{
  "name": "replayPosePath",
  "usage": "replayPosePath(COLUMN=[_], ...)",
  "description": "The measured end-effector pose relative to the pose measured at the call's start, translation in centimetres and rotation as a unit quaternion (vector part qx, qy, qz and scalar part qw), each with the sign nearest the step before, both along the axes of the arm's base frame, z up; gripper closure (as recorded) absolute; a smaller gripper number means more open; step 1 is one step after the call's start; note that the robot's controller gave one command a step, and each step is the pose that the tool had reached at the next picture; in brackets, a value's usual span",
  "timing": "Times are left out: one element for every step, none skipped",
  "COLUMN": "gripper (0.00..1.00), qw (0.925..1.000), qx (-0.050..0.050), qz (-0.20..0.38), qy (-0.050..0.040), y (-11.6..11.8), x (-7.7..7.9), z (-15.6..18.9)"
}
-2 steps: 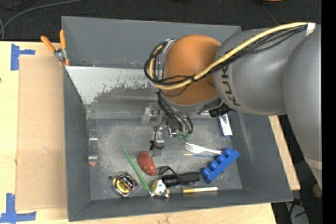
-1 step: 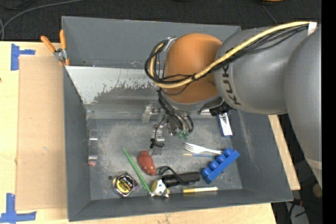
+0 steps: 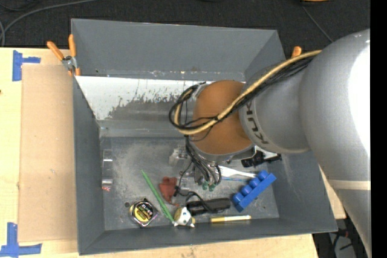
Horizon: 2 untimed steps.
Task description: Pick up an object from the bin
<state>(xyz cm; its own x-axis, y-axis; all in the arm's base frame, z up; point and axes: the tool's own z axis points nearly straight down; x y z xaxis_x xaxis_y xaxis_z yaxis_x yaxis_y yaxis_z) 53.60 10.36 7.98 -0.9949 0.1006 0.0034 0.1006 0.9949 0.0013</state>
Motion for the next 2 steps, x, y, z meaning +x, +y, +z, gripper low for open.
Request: replayPosePath(gripper=[0.0,0.0], qw=[0.9999,1.0], qx=[0.0,0.001], qz=[0.015,-0.004], qy=[-0.0028,-0.0059], y=[-0.2,-3.0], x=[-1.3,-4.5], z=[1.1,2.2])
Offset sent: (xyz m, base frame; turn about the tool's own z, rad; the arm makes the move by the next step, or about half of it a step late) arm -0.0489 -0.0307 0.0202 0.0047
